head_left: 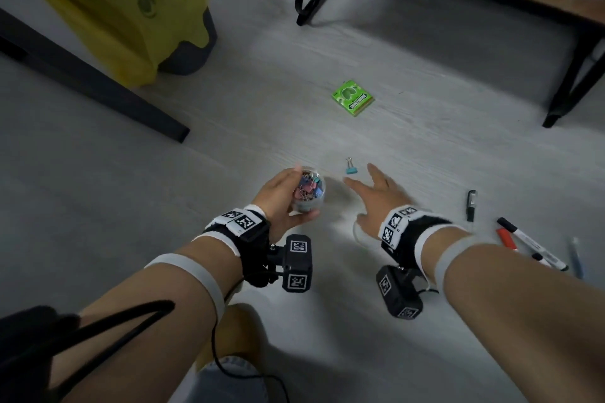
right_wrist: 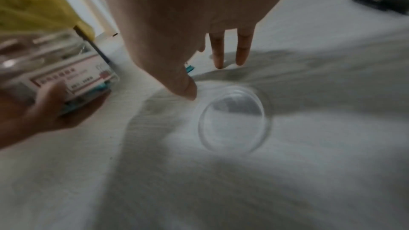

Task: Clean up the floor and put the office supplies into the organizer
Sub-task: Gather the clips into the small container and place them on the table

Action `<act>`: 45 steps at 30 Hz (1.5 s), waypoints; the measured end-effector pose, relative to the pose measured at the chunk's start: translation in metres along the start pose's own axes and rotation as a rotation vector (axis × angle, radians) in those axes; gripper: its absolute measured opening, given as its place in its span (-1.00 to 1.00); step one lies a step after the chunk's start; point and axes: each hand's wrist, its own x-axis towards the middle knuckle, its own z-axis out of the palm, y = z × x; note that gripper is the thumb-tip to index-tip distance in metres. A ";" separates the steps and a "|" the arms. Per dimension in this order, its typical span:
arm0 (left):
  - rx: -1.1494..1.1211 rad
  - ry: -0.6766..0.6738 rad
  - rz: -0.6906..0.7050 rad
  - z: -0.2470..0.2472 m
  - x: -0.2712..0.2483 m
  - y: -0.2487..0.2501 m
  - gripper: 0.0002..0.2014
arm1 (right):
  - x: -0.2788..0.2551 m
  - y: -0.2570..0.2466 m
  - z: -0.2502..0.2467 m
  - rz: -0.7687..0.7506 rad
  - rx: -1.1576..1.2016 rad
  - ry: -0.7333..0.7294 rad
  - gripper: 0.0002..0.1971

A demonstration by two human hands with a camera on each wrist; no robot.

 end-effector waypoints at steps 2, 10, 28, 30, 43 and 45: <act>-0.085 -0.008 -0.037 -0.006 0.002 0.002 -0.66 | 0.014 -0.009 -0.010 0.003 -0.095 -0.041 -0.03; -0.144 -0.060 -0.089 -0.023 -0.002 -0.002 -0.61 | 0.029 -0.020 -0.006 -0.103 -0.338 0.063 -0.36; -0.081 -0.068 -0.112 -0.008 -0.005 -0.010 -0.57 | -0.018 -0.056 -0.015 -0.318 0.765 0.384 -0.62; -0.098 -0.070 -0.123 -0.002 -0.003 -0.008 -0.54 | -0.020 -0.057 -0.013 -0.374 0.754 0.355 -0.59; -0.202 -0.056 -0.153 0.013 0.005 -0.004 -0.46 | -0.031 0.007 0.037 -0.125 -0.195 0.039 -0.22; -0.197 -0.046 -0.148 0.016 0.005 -0.002 -0.46 | -0.032 0.008 0.025 -0.124 -0.018 0.136 -0.35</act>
